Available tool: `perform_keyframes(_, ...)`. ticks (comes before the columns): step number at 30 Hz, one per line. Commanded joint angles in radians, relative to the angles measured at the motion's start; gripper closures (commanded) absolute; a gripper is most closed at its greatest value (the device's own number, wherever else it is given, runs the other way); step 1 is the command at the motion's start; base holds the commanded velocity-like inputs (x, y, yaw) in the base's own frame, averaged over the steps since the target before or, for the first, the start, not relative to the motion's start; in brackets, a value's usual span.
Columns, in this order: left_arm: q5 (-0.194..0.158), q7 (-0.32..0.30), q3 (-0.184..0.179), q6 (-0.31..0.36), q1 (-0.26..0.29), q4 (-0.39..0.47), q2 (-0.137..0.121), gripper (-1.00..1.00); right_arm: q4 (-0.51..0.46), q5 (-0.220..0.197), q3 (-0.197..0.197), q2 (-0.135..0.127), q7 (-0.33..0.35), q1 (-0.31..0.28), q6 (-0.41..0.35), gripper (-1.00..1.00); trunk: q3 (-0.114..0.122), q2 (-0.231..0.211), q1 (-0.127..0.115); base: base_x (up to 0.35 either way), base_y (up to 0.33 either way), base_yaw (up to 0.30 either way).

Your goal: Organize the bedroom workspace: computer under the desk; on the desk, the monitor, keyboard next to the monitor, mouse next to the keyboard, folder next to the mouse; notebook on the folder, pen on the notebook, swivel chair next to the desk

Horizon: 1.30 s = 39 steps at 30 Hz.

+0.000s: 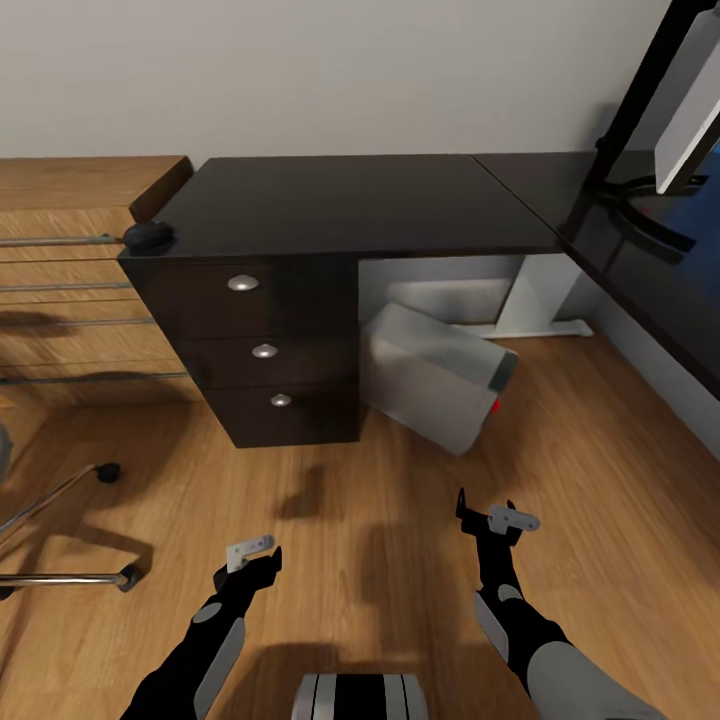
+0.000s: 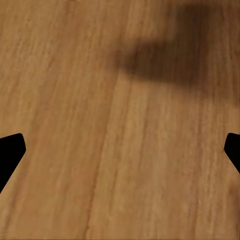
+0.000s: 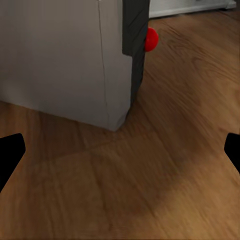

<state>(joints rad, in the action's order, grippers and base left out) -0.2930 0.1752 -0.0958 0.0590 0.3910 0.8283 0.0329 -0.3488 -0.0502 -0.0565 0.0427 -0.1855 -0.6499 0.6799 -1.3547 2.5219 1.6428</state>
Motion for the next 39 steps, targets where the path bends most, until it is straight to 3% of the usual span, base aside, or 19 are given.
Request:
perform_keyframes(1, -0.009, 0.007, -0.003, 0.004, 0.000, 0.002, -0.001, -1.00, 0.001, -0.005, -0.003, 0.001, 0.004, 0.000, 0.004, -1.00, -0.001, 0.000, 0.000, 0.111, -0.004, 0.000)
perform_keyframes(34, -0.009, 0.008, -0.003, 0.002, 0.000, -0.027, -0.001, -1.00, 0.000, -0.005, -0.003, 0.000, 0.004, 0.000, 0.004, -1.00, -0.001, 0.000, 0.000, 0.155, 0.000, 0.000)
perform_keyframes(39, -0.007, 0.005, -0.003, -0.047, -0.001, -0.058, -0.007, -1.00, 0.000, -0.005, -0.004, -0.007, 0.004, 0.000, 0.004, -1.00, -0.001, 0.000, 0.000, 0.012, 0.000, 0.000)
